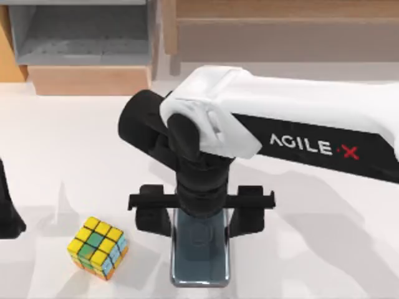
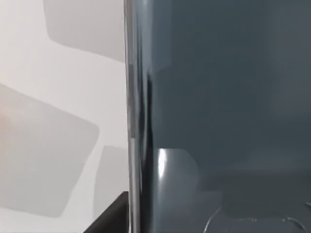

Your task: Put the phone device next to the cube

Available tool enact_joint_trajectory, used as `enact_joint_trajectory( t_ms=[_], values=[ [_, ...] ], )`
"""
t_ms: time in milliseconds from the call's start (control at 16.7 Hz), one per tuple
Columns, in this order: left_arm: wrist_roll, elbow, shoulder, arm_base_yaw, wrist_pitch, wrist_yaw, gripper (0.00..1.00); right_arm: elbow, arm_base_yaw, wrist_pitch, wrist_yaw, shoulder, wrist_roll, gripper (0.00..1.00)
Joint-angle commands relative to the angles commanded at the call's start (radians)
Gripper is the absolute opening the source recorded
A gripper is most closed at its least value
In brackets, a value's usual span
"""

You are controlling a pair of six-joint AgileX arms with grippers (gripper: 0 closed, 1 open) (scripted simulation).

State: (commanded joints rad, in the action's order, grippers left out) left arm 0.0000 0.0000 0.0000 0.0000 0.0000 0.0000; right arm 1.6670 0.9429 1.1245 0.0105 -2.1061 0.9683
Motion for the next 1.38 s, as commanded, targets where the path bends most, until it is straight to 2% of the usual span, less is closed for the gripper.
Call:
enact_joint_trajectory(
  t_ms=[1380],
  values=[
    [0.0,0.0,0.0,0.0,0.0,0.0,1.0,0.04,0.009,-0.038,-0.009,0.061,0.019,0.0]
  ],
)
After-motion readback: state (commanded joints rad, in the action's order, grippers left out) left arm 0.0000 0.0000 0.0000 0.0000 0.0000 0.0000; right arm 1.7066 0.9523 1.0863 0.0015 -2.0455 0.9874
